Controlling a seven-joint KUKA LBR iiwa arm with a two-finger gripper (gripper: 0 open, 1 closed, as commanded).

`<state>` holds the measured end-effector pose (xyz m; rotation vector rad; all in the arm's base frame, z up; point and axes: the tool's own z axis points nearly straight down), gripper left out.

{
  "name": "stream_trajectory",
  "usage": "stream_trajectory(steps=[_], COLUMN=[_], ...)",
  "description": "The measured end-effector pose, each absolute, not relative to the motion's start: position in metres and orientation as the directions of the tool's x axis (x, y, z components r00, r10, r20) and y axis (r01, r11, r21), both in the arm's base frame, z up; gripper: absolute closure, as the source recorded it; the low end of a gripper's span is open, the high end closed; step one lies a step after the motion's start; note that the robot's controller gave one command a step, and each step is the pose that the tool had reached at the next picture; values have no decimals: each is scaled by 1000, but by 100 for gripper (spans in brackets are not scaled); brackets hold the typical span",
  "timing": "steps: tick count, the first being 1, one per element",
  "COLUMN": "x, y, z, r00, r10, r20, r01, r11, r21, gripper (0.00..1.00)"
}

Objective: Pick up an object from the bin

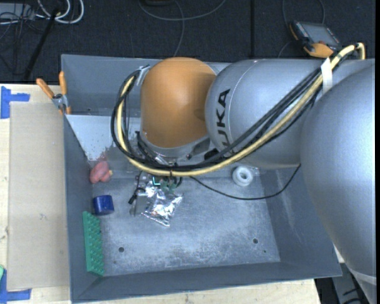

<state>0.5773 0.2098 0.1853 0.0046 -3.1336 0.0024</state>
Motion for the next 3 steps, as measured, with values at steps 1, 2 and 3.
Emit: stream_trajectory(steps=[1,2,3], x=[601,579,580], y=[154,135,136], z=[88,69,70], r00=[-911,-844,-847], r10=[-413,-536,-532], r20=[5,4,1], r01=[-413,-536,-532], r11=[911,844,847], r21=[0,1,2], gripper=[0,0,100])
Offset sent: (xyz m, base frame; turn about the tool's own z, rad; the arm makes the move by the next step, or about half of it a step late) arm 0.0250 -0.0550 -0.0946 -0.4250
